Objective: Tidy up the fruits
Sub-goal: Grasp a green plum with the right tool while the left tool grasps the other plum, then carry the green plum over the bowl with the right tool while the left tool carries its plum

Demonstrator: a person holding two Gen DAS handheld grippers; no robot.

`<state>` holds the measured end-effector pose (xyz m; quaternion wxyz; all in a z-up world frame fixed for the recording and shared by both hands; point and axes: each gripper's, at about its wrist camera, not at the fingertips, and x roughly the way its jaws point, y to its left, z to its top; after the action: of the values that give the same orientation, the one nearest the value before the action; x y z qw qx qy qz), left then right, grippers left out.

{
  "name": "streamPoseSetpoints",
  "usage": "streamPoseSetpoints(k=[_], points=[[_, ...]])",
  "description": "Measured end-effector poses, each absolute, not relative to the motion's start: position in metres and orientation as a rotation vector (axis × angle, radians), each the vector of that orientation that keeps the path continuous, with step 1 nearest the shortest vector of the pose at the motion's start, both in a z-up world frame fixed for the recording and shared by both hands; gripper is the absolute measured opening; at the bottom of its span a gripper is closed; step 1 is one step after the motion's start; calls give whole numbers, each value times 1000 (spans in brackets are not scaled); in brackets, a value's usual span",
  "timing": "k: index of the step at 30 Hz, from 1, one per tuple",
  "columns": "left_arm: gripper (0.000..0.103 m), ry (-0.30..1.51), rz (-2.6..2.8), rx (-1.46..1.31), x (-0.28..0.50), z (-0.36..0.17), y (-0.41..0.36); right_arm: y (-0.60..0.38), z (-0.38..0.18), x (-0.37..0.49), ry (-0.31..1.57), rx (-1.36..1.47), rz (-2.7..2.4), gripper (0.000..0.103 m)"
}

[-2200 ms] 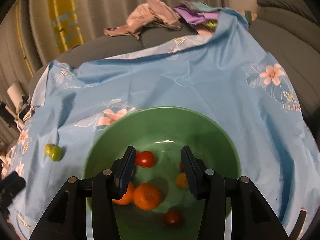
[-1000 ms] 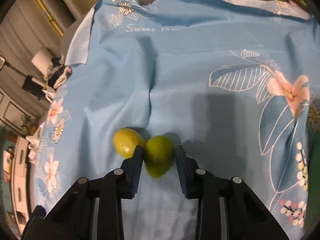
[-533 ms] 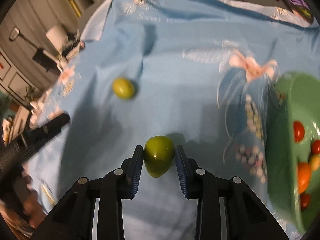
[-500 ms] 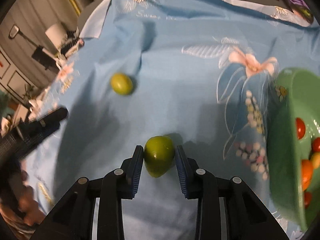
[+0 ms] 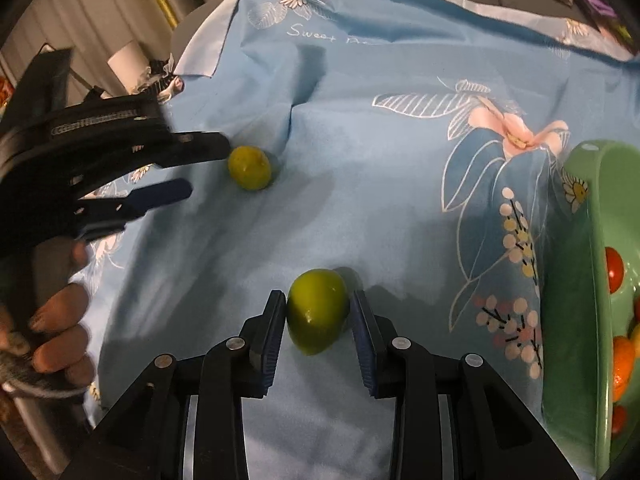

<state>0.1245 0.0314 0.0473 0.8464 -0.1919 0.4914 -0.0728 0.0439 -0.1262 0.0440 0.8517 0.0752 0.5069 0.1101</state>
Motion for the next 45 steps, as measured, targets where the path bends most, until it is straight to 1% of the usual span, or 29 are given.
streamPoseSetpoints(k=[5, 7, 8, 10, 12, 15, 19, 24, 33, 39, 45], points=[[56, 1101, -143, -377, 147, 31, 22, -131, 43, 44, 1072, 173, 232, 34], [52, 1109, -128, -377, 153, 25, 20, -132, 43, 45, 1074, 182, 233, 34], [47, 1118, -116, -365, 157, 21, 18, -131, 43, 45, 1074, 178, 234, 34], [43, 1085, -104, -347, 159, 21, 17, -130, 43, 46, 1072, 168, 236, 34], [36, 1072, -96, -351, 160, 20, 18, -133, 42, 47, 1071, 181, 239, 34], [36, 1056, -105, -364, 159, 19, 22, -137, 41, 48, 1071, 217, 234, 34], [36, 1044, -118, -375, 146, 26, 25, -134, 42, 44, 1066, 197, 229, 34], [36, 931, -135, -318, 102, 61, 26, -137, 42, 45, 1072, 216, 224, 34], [36, 818, -153, -288, 36, 99, 41, -146, 54, 39, 1029, 271, 204, 34], [36, 718, -195, -239, 0, 119, 31, -149, 71, 29, 977, 280, 208, 34], [36, 670, -285, -220, -17, 136, 11, -168, 106, 8, 870, 287, 204, 34]])
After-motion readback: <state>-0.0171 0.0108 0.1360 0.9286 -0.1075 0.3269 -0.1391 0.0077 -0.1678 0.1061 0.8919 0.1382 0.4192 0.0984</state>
